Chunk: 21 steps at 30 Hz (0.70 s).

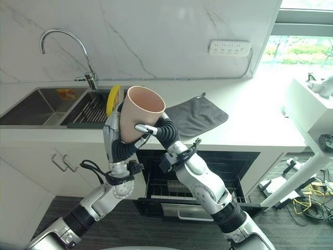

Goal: Place the dishes in the dishwasher.

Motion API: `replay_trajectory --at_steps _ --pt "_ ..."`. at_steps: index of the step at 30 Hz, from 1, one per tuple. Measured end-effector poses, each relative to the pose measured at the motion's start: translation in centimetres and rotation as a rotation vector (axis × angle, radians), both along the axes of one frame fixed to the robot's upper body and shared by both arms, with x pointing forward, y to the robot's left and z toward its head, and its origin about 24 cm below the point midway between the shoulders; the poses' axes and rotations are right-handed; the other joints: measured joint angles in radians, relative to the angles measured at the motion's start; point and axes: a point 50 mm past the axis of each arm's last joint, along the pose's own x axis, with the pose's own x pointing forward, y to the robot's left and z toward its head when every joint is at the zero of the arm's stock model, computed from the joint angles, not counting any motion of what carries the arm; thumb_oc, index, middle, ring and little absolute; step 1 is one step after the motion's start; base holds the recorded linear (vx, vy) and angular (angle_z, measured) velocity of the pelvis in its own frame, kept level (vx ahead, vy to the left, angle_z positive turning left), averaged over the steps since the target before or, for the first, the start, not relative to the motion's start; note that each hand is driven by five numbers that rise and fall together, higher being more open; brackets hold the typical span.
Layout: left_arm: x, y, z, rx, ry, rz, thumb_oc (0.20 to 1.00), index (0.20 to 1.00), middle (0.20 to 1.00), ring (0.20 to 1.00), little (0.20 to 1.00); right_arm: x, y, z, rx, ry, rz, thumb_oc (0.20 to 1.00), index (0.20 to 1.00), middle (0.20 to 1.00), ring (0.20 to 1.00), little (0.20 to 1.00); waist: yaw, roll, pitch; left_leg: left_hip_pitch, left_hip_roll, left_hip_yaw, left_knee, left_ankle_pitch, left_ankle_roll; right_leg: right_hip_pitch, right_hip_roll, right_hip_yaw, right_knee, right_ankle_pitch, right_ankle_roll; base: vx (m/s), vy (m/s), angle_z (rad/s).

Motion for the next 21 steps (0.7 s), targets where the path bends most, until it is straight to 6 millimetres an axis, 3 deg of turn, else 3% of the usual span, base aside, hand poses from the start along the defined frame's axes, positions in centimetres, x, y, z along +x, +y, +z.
replay_trajectory --at_steps 21 --pt "0.02 -0.3 -0.27 0.035 0.023 0.004 0.2 0.2 0.2 0.2 0.2 0.17 -0.19 -0.13 -0.001 0.02 -0.044 1.0 1.0 1.0 1.0 1.0 0.0 0.014 0.007 0.0 -0.003 0.0 0.0 0.0 0.0 -0.001 -0.003 0.001 -0.001 0.0 0.001 0.01 0.002 0.0"
